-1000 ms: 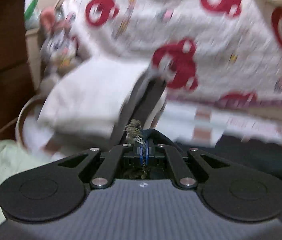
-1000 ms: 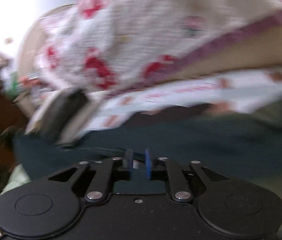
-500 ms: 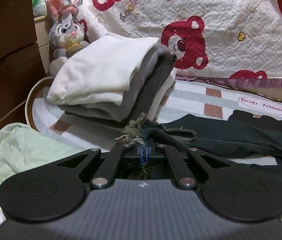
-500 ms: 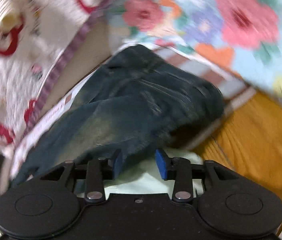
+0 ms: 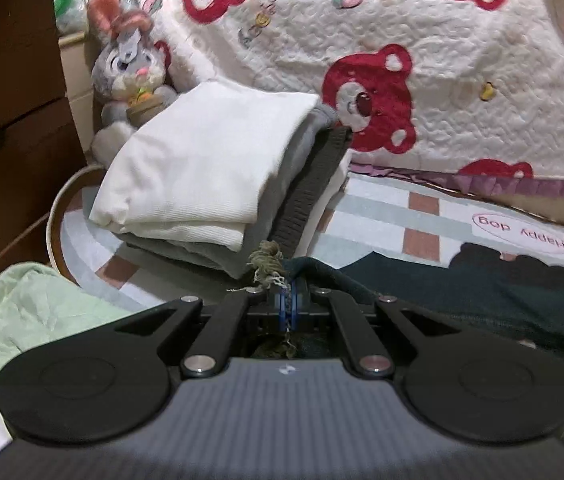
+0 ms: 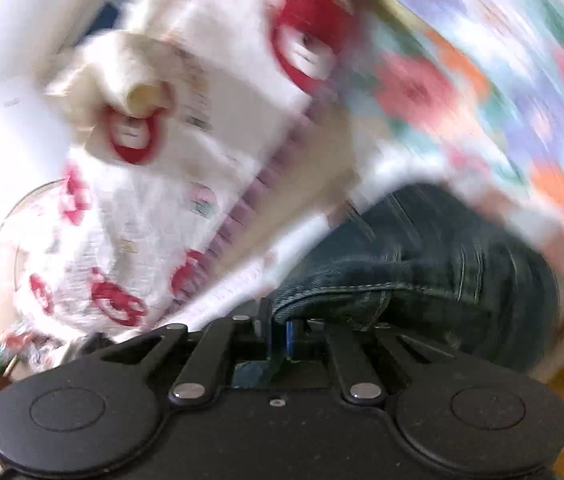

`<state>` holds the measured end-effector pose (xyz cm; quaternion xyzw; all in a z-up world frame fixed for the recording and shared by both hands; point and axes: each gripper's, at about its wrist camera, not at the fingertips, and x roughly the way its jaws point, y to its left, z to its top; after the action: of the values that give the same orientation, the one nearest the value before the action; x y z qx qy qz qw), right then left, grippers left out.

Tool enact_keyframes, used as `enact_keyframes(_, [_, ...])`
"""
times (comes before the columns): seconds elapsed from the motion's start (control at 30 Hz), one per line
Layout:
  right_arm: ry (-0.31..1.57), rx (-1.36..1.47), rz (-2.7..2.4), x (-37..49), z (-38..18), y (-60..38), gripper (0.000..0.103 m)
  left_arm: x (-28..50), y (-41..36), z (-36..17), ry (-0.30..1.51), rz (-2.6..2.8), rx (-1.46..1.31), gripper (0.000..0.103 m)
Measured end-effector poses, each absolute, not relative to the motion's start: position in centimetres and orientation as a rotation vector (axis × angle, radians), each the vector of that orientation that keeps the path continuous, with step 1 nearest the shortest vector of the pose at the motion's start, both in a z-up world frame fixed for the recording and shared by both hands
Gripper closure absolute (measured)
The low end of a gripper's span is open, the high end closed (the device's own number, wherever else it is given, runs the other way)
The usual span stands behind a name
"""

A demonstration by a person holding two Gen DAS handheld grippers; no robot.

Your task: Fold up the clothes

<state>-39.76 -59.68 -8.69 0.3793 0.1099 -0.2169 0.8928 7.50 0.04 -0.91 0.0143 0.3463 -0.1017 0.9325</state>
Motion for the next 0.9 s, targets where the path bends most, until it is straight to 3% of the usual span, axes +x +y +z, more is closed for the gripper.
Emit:
enact_keyframes(0.13, [0.476, 0.753, -0.676, -37.1, -12.0, -62.9, 0.096, 12.2, -0.8, -6.6, 0.97, -0.246, -0.096, 0.101])
enact_keyframes(0.2, [0.499, 0.771, -0.719, -35.9, -13.2, -62.9, 0.096, 13.7, -1.5, -10.3, 1.067, -0.176, -0.09, 0.101])
enact_keyframes(0.4, [0.529, 0.765, -0.754, -35.0, -13.7, -63.3, 0.095, 13.7, -2.9, -12.4, 1.02, -0.17, -0.032, 0.099])
enact_keyframes(0.6, [0.554, 0.774, -0.763, -35.7, -14.3, -64.0, 0.093, 13.9, 0.7, -9.7, 0.926, -0.162, -0.134, 0.082])
enact_keyframes(0.73, [0.573, 0.747, -0.784, -35.0, -14.3, -63.6, 0.089, 12.6, 1.9, -7.9, 0.869, -0.296, -0.124, 0.076])
enact_keyframes(0.9, [0.596, 0.715, -0.802, -34.4, -14.3, -63.1, 0.088, 8.3, -2.0, -8.6, 0.896, -0.595, 0.207, 0.033])
